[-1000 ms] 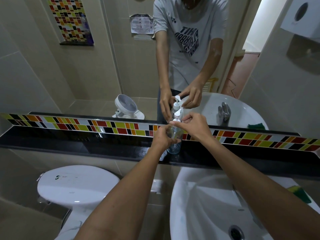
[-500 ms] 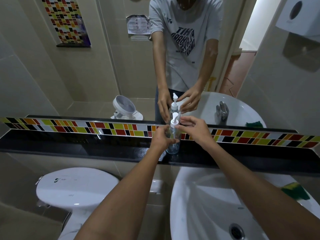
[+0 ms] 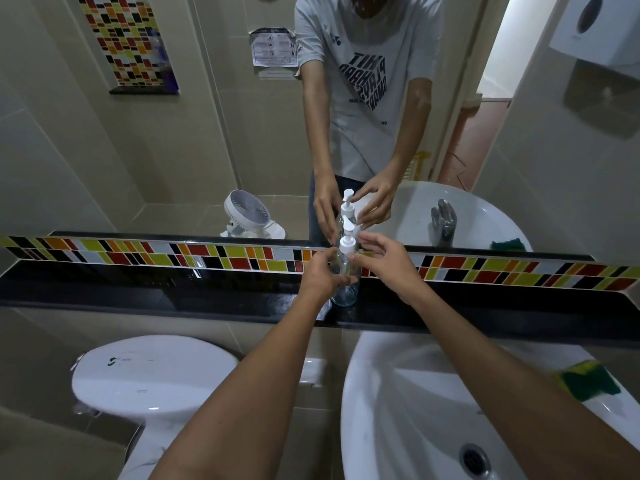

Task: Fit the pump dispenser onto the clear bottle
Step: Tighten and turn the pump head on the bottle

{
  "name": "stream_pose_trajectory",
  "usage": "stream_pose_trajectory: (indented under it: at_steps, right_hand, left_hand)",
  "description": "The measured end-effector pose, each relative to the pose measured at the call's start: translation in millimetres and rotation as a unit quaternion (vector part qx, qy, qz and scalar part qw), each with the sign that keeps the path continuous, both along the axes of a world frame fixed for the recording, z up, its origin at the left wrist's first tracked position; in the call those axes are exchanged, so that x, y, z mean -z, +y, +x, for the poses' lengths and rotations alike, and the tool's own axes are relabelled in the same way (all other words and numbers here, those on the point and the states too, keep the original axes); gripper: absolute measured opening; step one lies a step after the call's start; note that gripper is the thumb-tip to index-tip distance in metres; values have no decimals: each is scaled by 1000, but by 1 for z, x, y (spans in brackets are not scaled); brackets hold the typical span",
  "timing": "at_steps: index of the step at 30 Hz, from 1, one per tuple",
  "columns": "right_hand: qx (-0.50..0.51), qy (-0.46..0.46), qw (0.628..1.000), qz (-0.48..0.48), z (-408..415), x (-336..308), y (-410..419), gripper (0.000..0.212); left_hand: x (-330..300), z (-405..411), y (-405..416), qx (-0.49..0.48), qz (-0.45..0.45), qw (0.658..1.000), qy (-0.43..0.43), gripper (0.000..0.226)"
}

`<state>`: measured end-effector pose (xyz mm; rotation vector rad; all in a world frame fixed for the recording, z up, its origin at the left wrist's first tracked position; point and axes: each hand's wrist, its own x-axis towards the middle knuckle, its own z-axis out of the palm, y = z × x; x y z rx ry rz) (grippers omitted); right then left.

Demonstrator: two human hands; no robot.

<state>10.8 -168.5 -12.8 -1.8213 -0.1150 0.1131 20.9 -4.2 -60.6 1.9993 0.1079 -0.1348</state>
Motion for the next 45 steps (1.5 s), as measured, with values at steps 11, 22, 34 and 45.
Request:
stream_pose_trajectory:
  at_steps: [11, 22, 34, 45]
  right_hand:
    - [104, -51, 993, 6, -12, 10, 2, 39]
    - [72, -89, 992, -62, -20, 10, 14, 46]
    - [52, -59, 996, -47, -8, 11, 20, 50]
    - [23, -66, 995, -67, 2, 0, 25, 48]
  left_hand:
    - [0, -1, -3, -15, -9, 1000, 1, 84]
    - [3, -2, -3, -15, -31, 999, -4, 70]
    - [2, -3, -5, -20, -17, 1000, 1, 66]
    - [-1, -2, -6, -22, 15, 999, -19, 68]
